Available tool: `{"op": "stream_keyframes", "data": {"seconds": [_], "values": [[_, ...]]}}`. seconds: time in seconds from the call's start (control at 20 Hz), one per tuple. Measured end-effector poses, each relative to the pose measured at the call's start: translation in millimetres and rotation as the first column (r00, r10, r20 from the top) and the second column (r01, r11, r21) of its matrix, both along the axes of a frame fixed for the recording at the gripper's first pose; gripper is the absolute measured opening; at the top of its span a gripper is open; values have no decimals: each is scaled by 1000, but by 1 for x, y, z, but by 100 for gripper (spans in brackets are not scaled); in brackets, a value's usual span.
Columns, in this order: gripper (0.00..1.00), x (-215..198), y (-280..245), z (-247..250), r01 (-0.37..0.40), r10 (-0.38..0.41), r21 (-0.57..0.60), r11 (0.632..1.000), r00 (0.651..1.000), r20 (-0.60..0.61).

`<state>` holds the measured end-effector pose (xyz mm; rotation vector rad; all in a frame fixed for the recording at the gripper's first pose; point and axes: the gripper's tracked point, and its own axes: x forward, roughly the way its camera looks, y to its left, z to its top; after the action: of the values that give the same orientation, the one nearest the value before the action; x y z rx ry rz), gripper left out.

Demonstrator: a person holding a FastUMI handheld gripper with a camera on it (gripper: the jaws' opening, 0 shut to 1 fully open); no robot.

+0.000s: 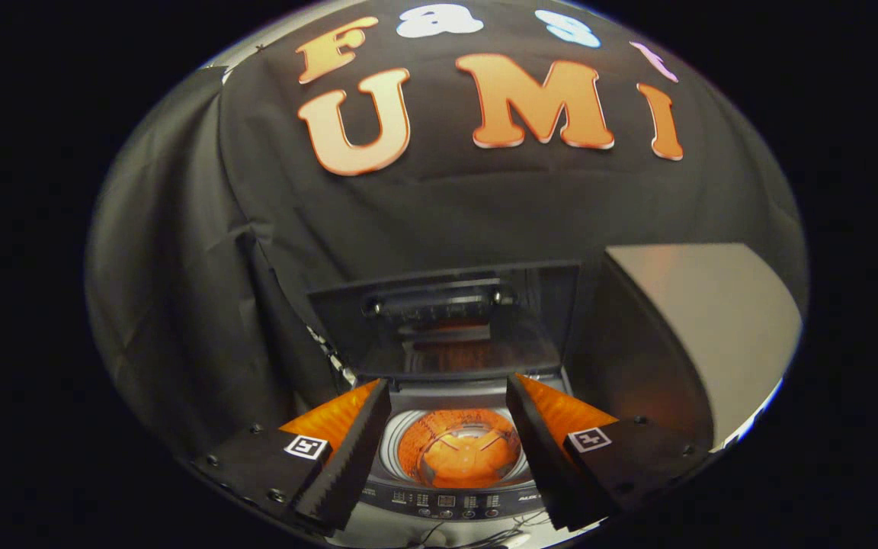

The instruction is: Put the clothes into the washing machine and then close the washing machine lid.

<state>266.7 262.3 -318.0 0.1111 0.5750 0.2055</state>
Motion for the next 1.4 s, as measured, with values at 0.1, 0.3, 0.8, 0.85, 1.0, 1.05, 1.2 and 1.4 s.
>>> {"op": "stream_keyframes", "data": {"seconds": [0.1,0.3,0.8,0.85,1.0,1.05,1.2,1.4], "values": [[99,-6,-3,34,-4,3,17,1000,999,53],[98,-25,-13,85,2,-11,74,997,993,121],[98,-32,-20,114,-2,-11,69,998,983,186],[98,-26,-17,115,-6,-7,67,998,981,192],[98,-9,-6,111,-24,14,54,998,982,187],[98,-1,-1,111,-33,23,52,998,981,192],[98,25,10,104,-41,35,29,999,981,193],[98,69,21,92,-39,40,-10,999,979,200]]}}
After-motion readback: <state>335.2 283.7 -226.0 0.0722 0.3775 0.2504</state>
